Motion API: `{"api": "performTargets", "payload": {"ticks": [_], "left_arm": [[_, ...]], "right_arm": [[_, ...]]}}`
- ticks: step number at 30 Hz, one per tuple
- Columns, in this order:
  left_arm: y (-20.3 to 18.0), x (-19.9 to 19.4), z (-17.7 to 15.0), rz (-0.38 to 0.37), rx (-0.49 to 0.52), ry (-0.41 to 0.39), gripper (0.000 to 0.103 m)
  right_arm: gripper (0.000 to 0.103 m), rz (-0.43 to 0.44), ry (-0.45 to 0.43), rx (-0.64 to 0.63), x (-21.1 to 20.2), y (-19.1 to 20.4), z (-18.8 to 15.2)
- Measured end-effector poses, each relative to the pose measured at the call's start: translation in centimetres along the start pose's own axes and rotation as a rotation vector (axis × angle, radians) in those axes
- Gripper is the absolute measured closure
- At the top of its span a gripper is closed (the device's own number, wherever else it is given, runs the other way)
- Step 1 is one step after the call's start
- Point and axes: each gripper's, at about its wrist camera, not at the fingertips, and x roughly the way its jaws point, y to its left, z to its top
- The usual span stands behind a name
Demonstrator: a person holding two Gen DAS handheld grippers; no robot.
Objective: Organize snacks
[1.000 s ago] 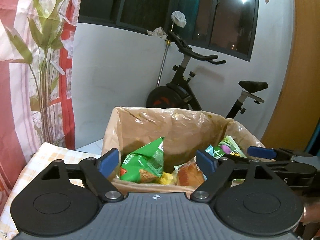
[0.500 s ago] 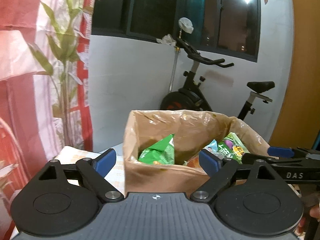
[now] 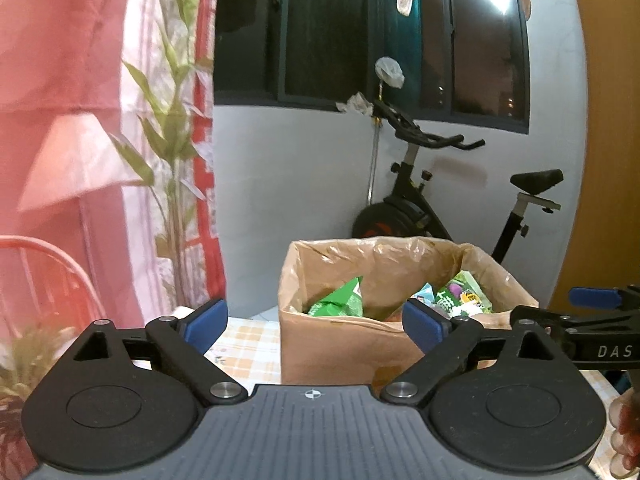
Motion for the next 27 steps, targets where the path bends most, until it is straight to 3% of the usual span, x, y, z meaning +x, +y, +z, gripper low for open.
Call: {"api": "performTargets", "payload": {"ticks": [14, 27], "left_arm": [[-1.3, -7.2, -1.2, 0.023, 0.004, -0.038, 0.006], [-1.1, -8.5, -1.2, 0.041, -0.012, -0.054, 0.006]], "right_arm": [[0.001, -0.027, -0.042, 0.023, -7.5, 1.5, -1.7], [0.001, -0.034, -0.053, 0.025, -9.8, 2.1, -2.6]]}}
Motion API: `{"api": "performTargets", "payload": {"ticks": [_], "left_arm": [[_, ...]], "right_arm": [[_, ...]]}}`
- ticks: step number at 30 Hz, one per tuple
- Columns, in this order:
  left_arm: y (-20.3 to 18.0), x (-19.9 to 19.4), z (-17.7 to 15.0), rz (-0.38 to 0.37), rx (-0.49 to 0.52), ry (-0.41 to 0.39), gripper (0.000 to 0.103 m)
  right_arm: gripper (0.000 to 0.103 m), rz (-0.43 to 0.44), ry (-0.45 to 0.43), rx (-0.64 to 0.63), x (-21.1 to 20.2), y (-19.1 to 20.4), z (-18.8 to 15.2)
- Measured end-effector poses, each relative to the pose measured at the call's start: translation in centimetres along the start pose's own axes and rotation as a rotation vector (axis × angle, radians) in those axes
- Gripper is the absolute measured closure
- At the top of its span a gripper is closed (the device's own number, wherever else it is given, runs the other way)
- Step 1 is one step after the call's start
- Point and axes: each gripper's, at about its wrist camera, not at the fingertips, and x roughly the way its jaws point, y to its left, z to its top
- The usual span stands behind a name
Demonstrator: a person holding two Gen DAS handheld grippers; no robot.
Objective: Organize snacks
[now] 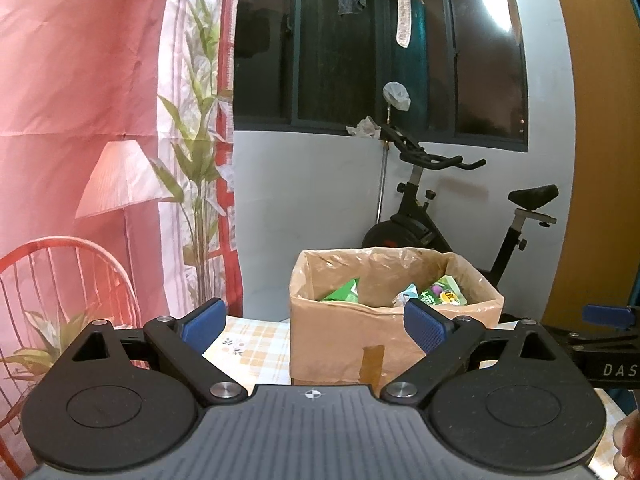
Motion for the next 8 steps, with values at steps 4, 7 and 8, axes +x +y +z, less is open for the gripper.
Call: {"api": "performTargets", "payload": {"ticks": [4, 7, 8], "left_arm": [[0.08, -0.1, -0.05, 0.003, -0.003, -0.004, 0.006], [-0.02, -0.13, -0.11, 0.003, 0.0, -0.007, 0.006], [-0.02, -0.12, -0.14, 0.003, -0.001, -0.006, 0.006]], "right_arm": [[0.001, 0.001, 0.0, -0.002, 0.0, -0.04, -0.05], [0.001, 0.001, 0.002, -0.002, 0.02, -0.06, -0.14], [0.001, 0.0, 0.003, -0.001, 0.04, -0.09, -0.16]]}}
